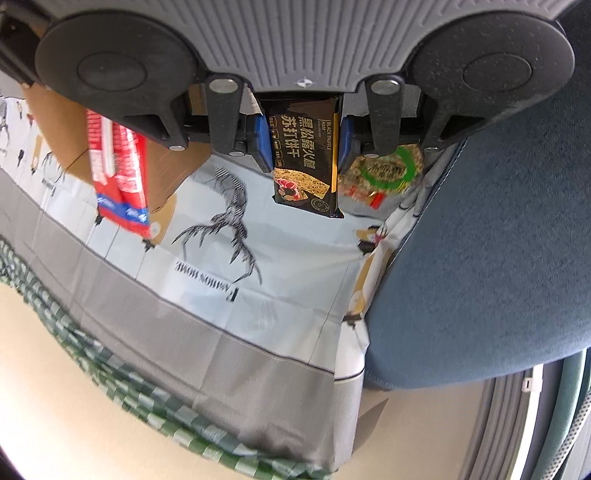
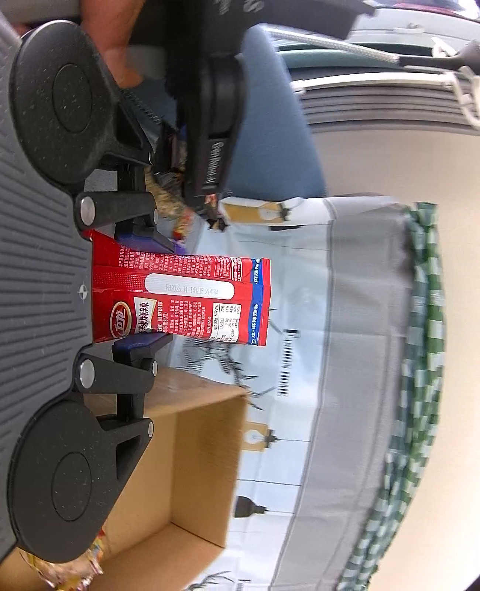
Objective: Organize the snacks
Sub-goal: 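Carry the red wafer pack and biscuit pack toward the cardboard box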
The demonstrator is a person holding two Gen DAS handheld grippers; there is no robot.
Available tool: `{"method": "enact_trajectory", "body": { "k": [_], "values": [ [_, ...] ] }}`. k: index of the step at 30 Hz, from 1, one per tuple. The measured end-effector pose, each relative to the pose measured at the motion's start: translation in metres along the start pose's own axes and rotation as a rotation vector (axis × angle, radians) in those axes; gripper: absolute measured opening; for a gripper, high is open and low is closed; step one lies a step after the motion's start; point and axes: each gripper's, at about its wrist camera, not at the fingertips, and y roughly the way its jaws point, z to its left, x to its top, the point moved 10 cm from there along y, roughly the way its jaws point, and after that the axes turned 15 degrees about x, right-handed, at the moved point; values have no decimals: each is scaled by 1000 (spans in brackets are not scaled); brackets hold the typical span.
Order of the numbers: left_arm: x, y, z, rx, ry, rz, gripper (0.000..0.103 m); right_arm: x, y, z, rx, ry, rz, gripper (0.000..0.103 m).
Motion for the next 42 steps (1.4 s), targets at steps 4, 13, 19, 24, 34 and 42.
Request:
{"method": "enact_trajectory", "body": {
  "k": [4, 13, 19, 24, 34, 42],
  "values": [
    [6, -10, -9, -32, 4, -35, 39, 17, -18, -4, 1, -3, -39, 45],
    [10, -25, -34, -91, 22, -69, 39, 33, -44, -39, -50, 2, -86, 45],
    [9, -35, -54, -120, 39, -96, 39, 33, -58, -66, -92, 9, -104, 45],
    [9, -47, -75, -166, 44, -135, 39, 31, -69, -92, -136, 17, -120, 45],
    [0, -77, -133, -304, 55, -193, 39, 22, -90, -145, -242, 34, -130, 45],
    [-18, -99, -174, -404, 110, -210, 39, 16, -98, -165, -287, 42, -130, 45]
  ]
}}
